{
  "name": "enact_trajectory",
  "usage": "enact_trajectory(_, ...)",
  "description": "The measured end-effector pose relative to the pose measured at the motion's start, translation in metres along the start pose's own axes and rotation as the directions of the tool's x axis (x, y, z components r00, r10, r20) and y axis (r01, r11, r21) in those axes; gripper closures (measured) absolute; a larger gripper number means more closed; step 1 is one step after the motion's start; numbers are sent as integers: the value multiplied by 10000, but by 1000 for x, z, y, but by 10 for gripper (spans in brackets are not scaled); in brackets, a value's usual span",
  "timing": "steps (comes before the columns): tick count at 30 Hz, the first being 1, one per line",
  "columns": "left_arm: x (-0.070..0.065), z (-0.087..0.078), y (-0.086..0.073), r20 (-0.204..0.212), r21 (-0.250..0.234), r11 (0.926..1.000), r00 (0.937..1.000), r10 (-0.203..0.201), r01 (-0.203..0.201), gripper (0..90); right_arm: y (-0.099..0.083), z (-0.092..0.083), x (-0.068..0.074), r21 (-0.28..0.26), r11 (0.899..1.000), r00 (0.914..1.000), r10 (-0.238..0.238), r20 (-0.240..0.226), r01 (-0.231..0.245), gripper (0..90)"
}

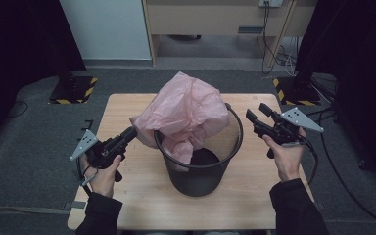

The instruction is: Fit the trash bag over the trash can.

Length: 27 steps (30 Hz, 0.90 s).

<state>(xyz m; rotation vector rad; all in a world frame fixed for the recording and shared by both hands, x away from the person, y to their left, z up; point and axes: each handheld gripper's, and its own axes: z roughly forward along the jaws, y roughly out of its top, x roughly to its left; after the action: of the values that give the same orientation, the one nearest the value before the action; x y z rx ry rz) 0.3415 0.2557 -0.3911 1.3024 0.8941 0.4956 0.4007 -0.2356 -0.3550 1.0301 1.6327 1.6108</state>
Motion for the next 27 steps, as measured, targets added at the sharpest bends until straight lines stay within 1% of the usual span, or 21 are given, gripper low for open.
enact_trajectory(1, -1, -1, 3, 32, -74, 10000, 10000, 25, -25, 875, 0, 0, 0, -8, 10000, 10000, 33, -10, -33, 416)
enact_trajectory(4, -8, -4, 13, 265, -291, 9995, 9995, 148, -140, 892, 3, -1, 1, -101, 9999, 10000, -42, -82, 41, 419)
enact_trajectory(6, -16, -3, 22, 538, -473, 9986, 9982, 256, -231, 898, 5, -1, 3, -141, 9999, 9999, -6, -133, 4, 419)
enact_trajectory(8, -26, -1, 28, 856, -592, 9979, 9959, 304, -254, 900, 9, -1, 5, -203, 9998, 9998, -25, -209, 20, 420)
enact_trajectory(9, -32, 2, 32, 1058, -633, 9975, 9937, 382, -316, 900, 11, -1, 6, -261, 9997, 9997, -28, -253, 21, 422)
enact_trajectory(13, -51, 10, 41, 1573, -717, 9966, 9862, 526, -417, 900, 19, -1, 10, -410, 9991, 9991, -92, -412, 75, 422)
enact_trajectory(15, -60, 15, 46, 1700, -679, 9963, 9834, 639, -530, 900, 23, -1, 11, -484, 9988, 9988, -126, -476, 102, 421)
enact_trajectory(16, -63, 18, 48, 1757, -655, 9959, 9818, 726, -620, 900, 25, -2, 12, -492, 9988, 9988, -70, -483, 47, 420)
enact_trajectory(19, -71, 25, 53, 1933, -710, 9956, 9783, 744, -617, 900, 29, -2, 13, -596, 9982, 9985, -35, -538, 3, 419)
enact_trajectory(23, -77, 32, 57, 2107, -740, 9955, 9748, 735, -591, 900, 30, -1, 14, -592, 9982, 9979, -39, -644, 1, 419)
enact_trajectory(27, -79, 32, 73, 2079, -914, 9937, 9746, 830, -652, 900, 30, 0, 16, -603, 9982, 9971, -54, -764, 8, 422)
